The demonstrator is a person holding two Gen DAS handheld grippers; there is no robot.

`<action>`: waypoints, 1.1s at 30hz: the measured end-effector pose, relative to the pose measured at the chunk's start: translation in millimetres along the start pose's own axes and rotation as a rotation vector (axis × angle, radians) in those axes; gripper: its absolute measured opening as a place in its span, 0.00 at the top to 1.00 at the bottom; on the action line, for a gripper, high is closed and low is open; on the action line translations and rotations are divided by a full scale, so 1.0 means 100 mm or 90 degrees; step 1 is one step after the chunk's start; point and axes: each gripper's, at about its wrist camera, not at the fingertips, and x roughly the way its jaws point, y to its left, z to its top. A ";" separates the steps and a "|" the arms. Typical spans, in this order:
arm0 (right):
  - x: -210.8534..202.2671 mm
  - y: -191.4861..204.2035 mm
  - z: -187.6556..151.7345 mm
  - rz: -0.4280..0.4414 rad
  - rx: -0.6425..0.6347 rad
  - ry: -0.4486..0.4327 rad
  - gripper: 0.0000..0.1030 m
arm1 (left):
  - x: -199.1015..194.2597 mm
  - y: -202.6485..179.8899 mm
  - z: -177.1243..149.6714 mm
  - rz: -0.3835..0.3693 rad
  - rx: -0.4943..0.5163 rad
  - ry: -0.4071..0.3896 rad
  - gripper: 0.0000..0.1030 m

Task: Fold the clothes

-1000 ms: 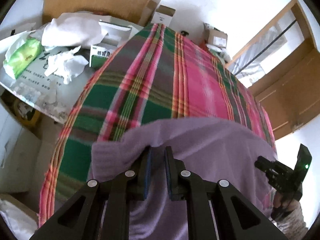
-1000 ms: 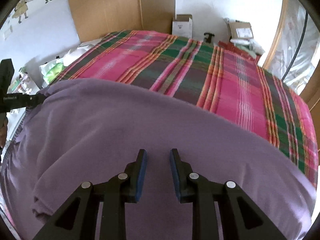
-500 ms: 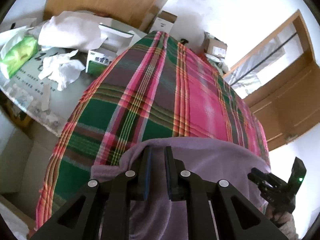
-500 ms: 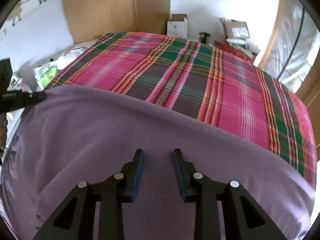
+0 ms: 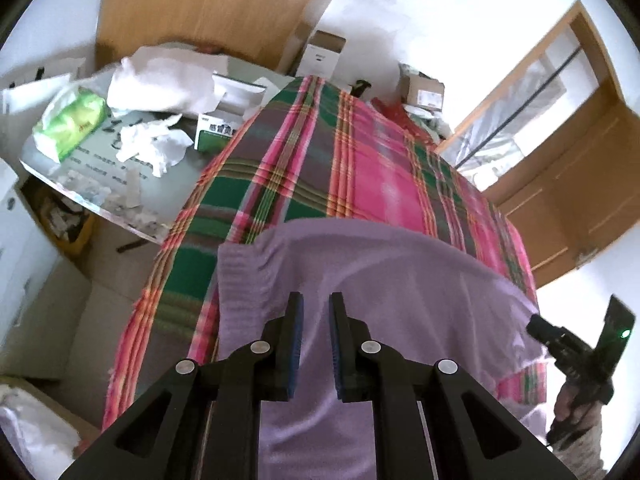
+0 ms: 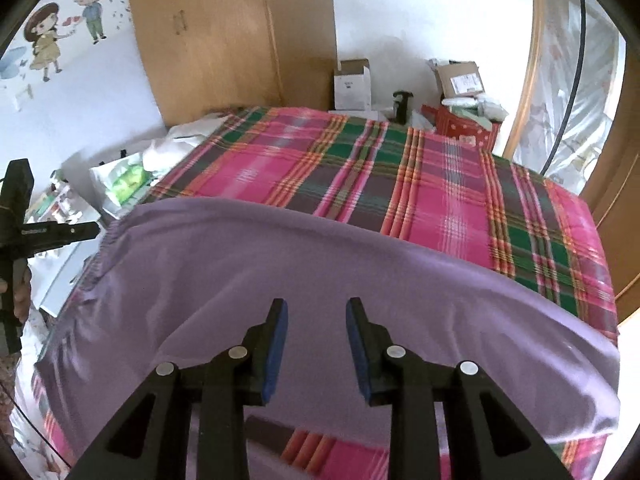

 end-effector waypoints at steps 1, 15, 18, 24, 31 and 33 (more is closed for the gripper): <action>-0.09 0.05 0.01 0.005 -0.005 -0.007 0.70 | -0.06 -0.02 -0.02 0.001 0.005 -0.001 0.87; -0.12 0.90 -0.21 0.094 -0.110 0.044 0.70 | -0.38 -0.12 -0.19 0.047 0.037 0.000 0.87; 0.16 1.04 -0.37 0.125 -0.103 0.076 0.70 | -0.26 -0.11 -0.22 0.043 0.043 0.009 0.87; 0.50 1.19 -0.49 0.118 -0.114 0.092 0.70 | 0.04 -0.06 -0.20 0.036 0.043 0.026 0.87; 0.53 0.95 -0.39 0.092 -0.095 0.117 0.70 | 0.42 0.03 -0.06 0.039 0.023 0.036 0.87; 0.51 0.89 -0.35 0.109 -0.079 0.121 0.70 | 0.50 0.09 0.02 0.045 0.007 0.034 0.87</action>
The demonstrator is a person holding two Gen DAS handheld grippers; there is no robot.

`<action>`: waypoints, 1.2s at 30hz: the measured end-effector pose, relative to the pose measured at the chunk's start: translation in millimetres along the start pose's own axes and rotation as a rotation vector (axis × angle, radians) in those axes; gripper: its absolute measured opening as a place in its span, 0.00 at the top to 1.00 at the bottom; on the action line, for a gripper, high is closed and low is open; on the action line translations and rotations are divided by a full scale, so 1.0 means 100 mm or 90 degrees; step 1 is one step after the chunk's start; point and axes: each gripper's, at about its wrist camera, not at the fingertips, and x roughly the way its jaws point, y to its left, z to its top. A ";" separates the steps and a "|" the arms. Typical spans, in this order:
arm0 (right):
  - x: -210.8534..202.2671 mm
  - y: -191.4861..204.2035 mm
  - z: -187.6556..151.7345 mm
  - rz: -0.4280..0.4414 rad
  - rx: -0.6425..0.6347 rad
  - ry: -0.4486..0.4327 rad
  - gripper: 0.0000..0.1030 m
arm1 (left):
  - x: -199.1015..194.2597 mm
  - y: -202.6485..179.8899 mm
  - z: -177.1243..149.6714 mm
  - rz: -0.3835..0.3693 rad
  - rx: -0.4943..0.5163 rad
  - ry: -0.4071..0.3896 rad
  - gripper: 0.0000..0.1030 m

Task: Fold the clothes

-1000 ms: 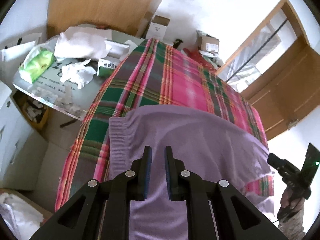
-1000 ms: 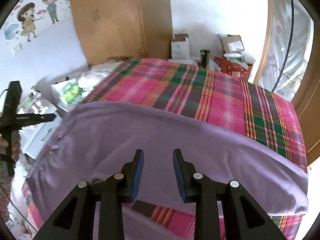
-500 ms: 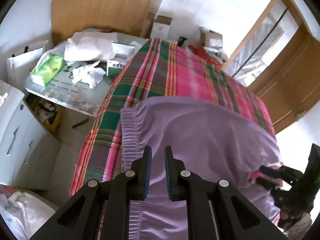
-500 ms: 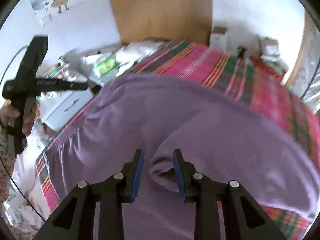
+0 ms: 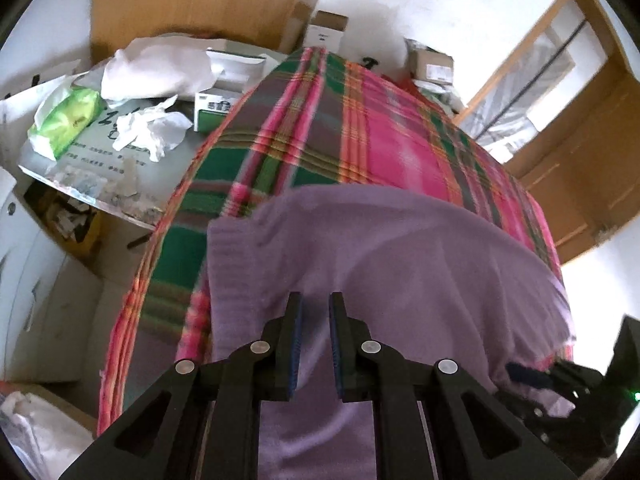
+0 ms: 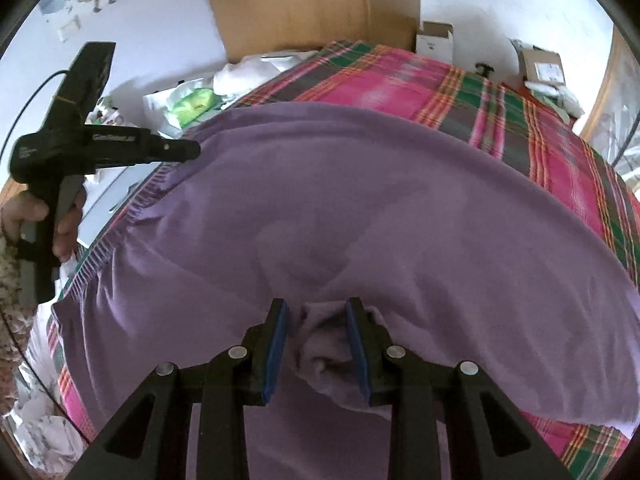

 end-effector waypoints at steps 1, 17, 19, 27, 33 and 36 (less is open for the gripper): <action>-0.03 -0.02 0.02 0.012 0.006 -0.002 0.70 | 0.03 0.03 0.04 -0.002 -0.009 -0.002 0.87; -0.18 -0.51 0.37 -0.011 0.048 -0.059 0.70 | 0.21 0.09 0.37 0.000 -0.037 -0.039 0.87; -0.31 -0.67 0.36 -0.038 0.065 -0.083 0.70 | 0.20 0.08 0.39 0.012 -0.031 -0.040 0.87; -0.76 -1.89 -0.06 -0.197 0.238 -0.121 0.70 | 0.23 0.12 0.36 0.003 -0.042 -0.043 0.87; -0.72 -2.72 -0.39 -0.284 0.363 -0.095 0.70 | 0.27 0.07 0.41 0.015 -0.036 -0.039 0.87; -0.65 -2.84 -0.36 -0.300 0.365 -0.093 0.70 | 0.28 0.06 0.43 0.013 -0.036 -0.044 0.87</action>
